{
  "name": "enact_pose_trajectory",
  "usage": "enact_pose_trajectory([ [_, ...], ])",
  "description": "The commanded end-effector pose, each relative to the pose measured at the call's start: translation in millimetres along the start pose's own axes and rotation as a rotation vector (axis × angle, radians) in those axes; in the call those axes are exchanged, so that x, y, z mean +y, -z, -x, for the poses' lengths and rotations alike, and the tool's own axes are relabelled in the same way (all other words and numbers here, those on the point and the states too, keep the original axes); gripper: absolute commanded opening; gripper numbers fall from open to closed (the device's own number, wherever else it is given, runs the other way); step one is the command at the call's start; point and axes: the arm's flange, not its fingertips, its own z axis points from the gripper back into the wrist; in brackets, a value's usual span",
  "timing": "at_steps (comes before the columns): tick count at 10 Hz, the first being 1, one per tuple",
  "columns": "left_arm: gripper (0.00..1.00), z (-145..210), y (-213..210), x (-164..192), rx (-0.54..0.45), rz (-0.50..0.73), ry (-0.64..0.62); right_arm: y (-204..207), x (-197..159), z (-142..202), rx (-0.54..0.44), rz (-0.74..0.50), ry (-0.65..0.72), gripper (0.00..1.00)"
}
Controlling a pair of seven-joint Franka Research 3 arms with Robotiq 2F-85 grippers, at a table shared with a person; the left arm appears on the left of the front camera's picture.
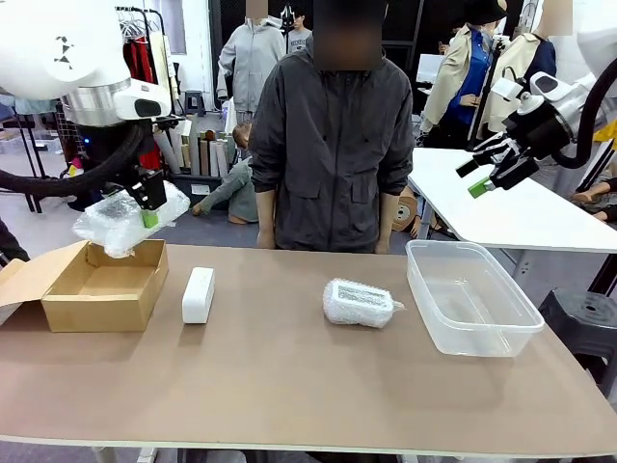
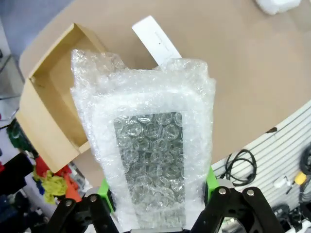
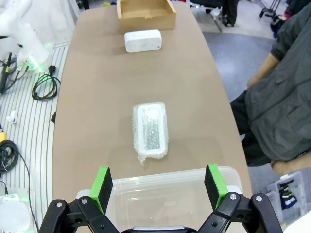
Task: Separate and place wrapped and unwrapped clocks.
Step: If the picked Digital clock is wrapped, place it in the Package Box ; if not, place it in the Organizing box.
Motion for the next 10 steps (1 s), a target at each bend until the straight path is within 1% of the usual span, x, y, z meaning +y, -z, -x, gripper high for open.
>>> enact_pose_trajectory([
  [1,0.0,-9.2,1.8,-10.3,0.009,0.004,0.024,-0.1,0.2,-1.7,-0.001,0.0,-0.005,1.0],
  [5,0.0,-7.4,7.3,-12.7,0.013,0.009,0.03,-0.1,0.2,-1.7,-0.001,0.0,-0.005,1.0],
  [6,0.0,-5.1,0.4,5.6,0.039,-0.023,-0.073,-0.1,0.2,-1.7,-0.001,0.0,-0.005,1.0],
  [7,0.0,-3.6,5.6,21.2,0.027,0.02,-0.149,-0.1,0.2,-1.7,-0.001,0.0,-0.005,1.0],
  [8,0.0,1.1,15.0,49.0,-0.01,-0.011,-0.244,-0.1,0.2,-1.7,-0.001,0.0,-0.005,1.0],
  [9,0.0,1.3,25.6,66.8,-0.036,0.001,-0.299,-0.1,0.2,-1.7,-0.001,0.0,-0.005,1.0],
  [10,0.0,2.2,32.9,84.3,-0.022,-0.065,-0.36,-0.1,0.2,-1.7,-0.001,0.0,-0.005,1.0],
])
